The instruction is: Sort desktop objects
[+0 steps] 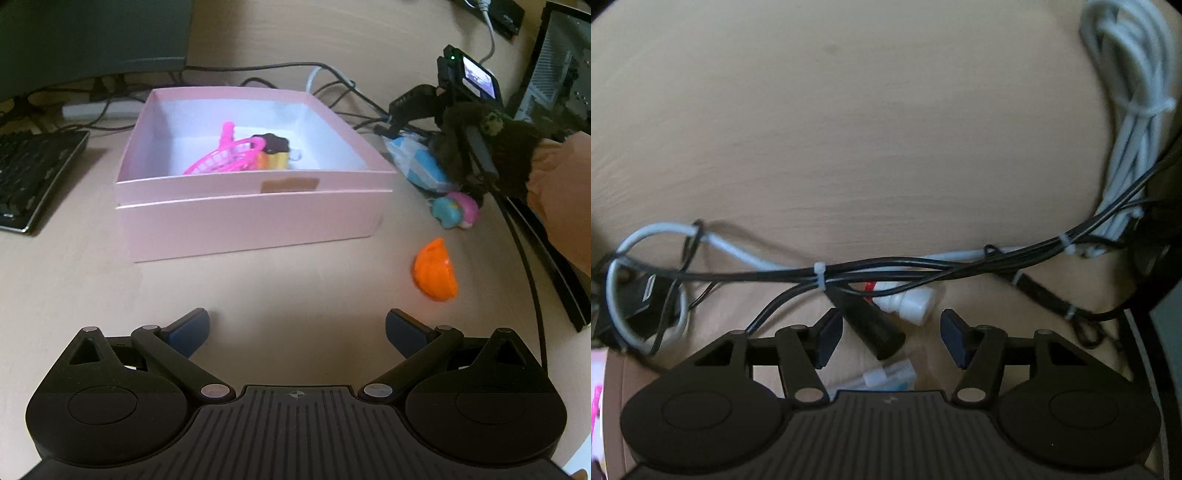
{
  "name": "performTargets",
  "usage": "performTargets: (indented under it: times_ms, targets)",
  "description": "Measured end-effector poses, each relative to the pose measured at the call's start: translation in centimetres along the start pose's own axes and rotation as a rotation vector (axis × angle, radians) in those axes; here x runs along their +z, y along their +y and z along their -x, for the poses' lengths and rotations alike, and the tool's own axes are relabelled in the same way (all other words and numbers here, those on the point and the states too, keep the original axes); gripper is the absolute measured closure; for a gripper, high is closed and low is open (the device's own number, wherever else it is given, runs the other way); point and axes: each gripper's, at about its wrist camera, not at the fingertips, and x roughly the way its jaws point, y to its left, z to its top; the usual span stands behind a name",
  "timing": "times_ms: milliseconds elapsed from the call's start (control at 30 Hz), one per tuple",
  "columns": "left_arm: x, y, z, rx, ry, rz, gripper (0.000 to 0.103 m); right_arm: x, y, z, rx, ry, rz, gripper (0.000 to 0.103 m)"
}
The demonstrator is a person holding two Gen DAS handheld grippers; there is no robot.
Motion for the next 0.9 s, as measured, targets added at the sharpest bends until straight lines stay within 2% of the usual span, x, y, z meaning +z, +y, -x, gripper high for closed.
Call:
performTargets:
  times_ms: [167, 267, 300, 333, 433, 533, 733, 833, 900]
  targets:
    - [-0.2, 0.8, 0.1, 0.009, 0.006, 0.002, 0.0, 0.5, 0.5, -1.2, 0.001, -0.032, -0.059, 0.041]
    - [-0.1, 0.8, 0.0, 0.005, 0.006, -0.003, 0.0, 0.0, 0.7, -1.0, 0.012, -0.041, -0.037, 0.045]
    - [-0.1, 0.7, -0.1, 0.002, 0.005, -0.008, 0.0, -0.1, 0.6, -0.8, 0.025, -0.037, -0.033, 0.05]
    - [0.0, 0.5, -0.2, -0.004, 0.006, -0.01, 0.0, -0.4, 0.5, -0.6, 0.044, -0.026, -0.029, 0.06]
    - [0.0, -0.3, -0.4, -0.026, 0.009, -0.03, 0.0, -1.5, 0.5, 0.5, 0.08, -0.011, 0.024, 0.076]
    - [0.0, -1.3, -0.6, -0.048, 0.011, -0.054, 0.0, -2.9, 0.8, 1.5, 0.091, -0.007, 0.09, 0.081]
    - [-0.1, -3.1, -0.2, -0.071, -0.001, -0.089, 0.0, -6.0, 0.6, 4.5, 0.204, 0.041, 0.165, 0.082]
    - [0.0, -3.7, 0.1, -0.07, -0.013, -0.1, 0.0, -7.0, 0.6, 6.1, 0.306, 0.093, 0.219, 0.081]
    - [0.0, -3.9, 0.5, -0.064, -0.023, -0.104, 0.0, -6.9, 0.3, 7.3, 0.281, 0.029, 0.215, 0.077]
